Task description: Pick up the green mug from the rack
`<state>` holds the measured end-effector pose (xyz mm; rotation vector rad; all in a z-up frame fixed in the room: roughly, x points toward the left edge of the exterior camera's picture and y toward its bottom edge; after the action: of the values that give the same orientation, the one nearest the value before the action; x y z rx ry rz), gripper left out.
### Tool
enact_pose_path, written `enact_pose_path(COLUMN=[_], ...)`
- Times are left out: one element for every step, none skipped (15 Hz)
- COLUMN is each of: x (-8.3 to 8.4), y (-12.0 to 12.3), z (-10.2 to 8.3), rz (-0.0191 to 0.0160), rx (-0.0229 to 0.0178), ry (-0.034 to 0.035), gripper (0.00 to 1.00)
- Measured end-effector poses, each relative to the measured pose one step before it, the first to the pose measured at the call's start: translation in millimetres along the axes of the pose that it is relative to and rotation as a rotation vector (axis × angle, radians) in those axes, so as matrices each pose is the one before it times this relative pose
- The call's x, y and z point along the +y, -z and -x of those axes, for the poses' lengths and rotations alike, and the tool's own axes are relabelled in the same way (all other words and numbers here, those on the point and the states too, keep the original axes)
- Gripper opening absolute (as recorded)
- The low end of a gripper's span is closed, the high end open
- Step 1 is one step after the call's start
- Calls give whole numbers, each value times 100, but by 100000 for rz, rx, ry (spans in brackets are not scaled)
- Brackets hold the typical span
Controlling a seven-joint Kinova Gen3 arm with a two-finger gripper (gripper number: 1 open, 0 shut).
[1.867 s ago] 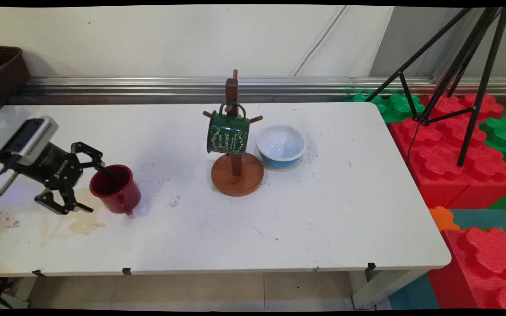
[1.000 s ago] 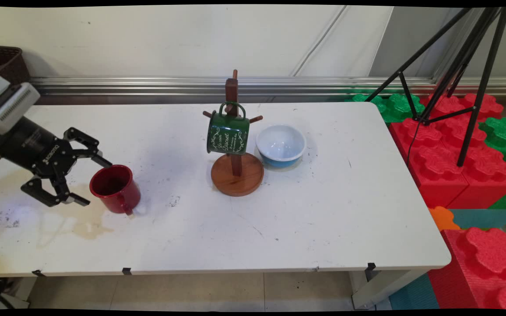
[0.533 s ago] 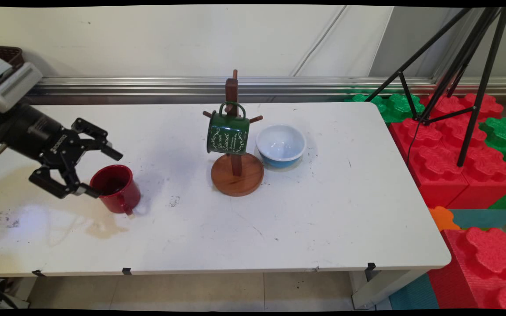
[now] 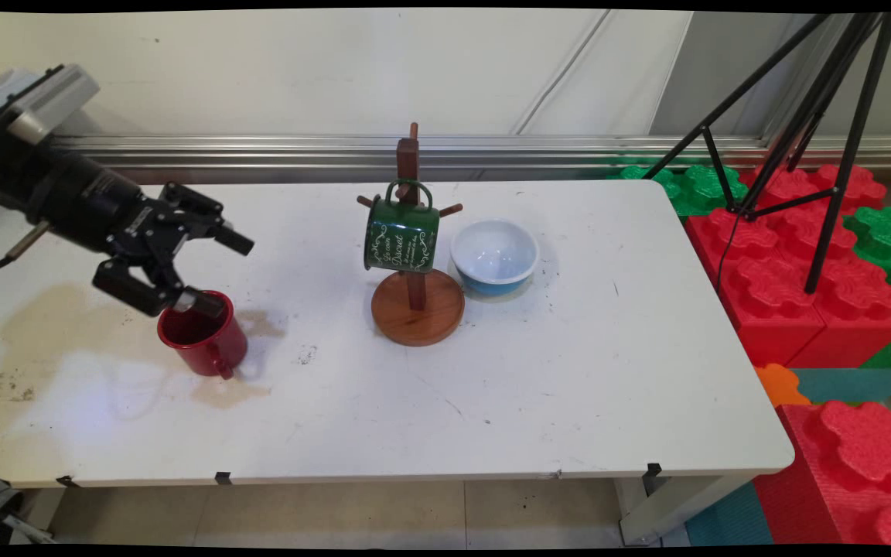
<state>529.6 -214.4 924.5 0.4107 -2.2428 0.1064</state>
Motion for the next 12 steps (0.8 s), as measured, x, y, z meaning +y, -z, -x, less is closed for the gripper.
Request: enact_pose_path(x=[-129,-183,-198,-180,-138,-79,-128,-144,-120,-81,-40,-48], y=[-134,-203,-240,-257,-215,-152,-219,-274,-280,-260,-181,-292], z=[-159,-226,-222,-190,-133,-78,-102,-78,-38,11,17,50], rz=[48,99,178,227,177,90,131,39,7,-23,-8,9], rx=[1203,1775,2081,1988,1647,1122,1709,2005,1814,1344,819,1132], ry=[720,1006,1118,1015,752,508,687,825,791,653,382,599], gripper=[100,100,100,100,100,100,100,100,100,100,100,100])
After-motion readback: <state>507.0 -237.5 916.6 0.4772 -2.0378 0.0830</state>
